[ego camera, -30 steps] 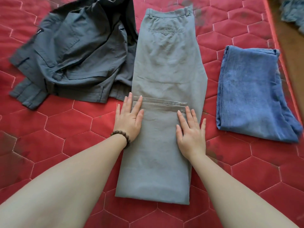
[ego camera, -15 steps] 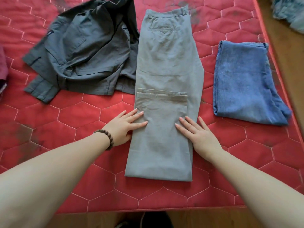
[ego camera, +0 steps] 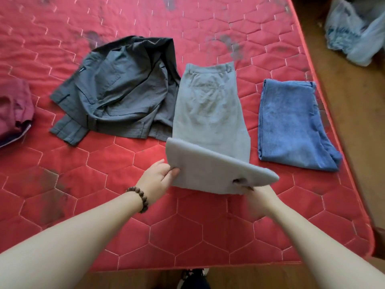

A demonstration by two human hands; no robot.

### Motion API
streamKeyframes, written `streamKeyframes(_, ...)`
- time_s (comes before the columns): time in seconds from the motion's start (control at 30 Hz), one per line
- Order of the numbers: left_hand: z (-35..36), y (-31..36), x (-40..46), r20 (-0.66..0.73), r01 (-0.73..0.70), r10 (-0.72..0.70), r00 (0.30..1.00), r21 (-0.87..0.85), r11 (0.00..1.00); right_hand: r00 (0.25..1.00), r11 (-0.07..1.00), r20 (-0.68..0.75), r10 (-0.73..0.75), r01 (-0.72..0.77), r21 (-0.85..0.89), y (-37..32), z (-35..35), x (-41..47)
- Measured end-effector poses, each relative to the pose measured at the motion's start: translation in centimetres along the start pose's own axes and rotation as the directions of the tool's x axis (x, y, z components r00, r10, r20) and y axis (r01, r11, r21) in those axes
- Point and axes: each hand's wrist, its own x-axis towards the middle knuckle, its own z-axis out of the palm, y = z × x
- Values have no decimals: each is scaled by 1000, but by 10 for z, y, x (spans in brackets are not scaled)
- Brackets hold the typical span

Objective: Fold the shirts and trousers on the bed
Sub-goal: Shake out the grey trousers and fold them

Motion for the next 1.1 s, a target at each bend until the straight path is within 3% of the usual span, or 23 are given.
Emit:
streamKeyframes(0.1,-11,22,14,-206,37,-64,976,-135,990,964,967,-258,-59,119,224,-10,-28,4)
streamKeyframes(0.17,-20,37,47,-304,37,-95,948,-191,981,911,961,-404,-83,181,211,-20,-51,19)
streamKeyframes(0.27,-25,48,90,-391,66,-153,908,-227,972,893,941,-449,32,125,315,-29,-70,61)
streamKeyframes(0.37,-12,11,122,-196,360,-444,874,-352,864,941,896,-260,215,-84,435,-17,-58,101)
streamKeyframes(0.43,1,-14,124,-29,475,-525,851,-386,791,945,900,-171,278,-194,391,-3,-42,117)
streamKeyframes(0.53,10,-26,118,-41,415,-457,889,-349,840,932,927,-221,286,-210,311,8,-30,125)
streamKeyframes(0.67,7,-24,132,-132,346,-401,907,-311,885,906,901,-327,268,-116,417,4,-38,136)
streamKeyframes(0.77,1,-21,157,-123,336,-403,907,-364,868,896,883,-348,275,-92,461,-1,-45,154)
streamKeyframes(0.9,-5,-21,181,-74,356,-422,904,-419,835,891,874,-306,335,-172,455,-4,-51,180)
streamKeyframes(0.97,-8,-20,189,-56,347,-418,907,-462,816,880,898,-353,318,-160,410,-6,-52,187)
streamKeyframes(1.1,-18,-10,198,-132,235,-376,917,-582,778,800,882,-534,274,13,471,-18,-58,186)
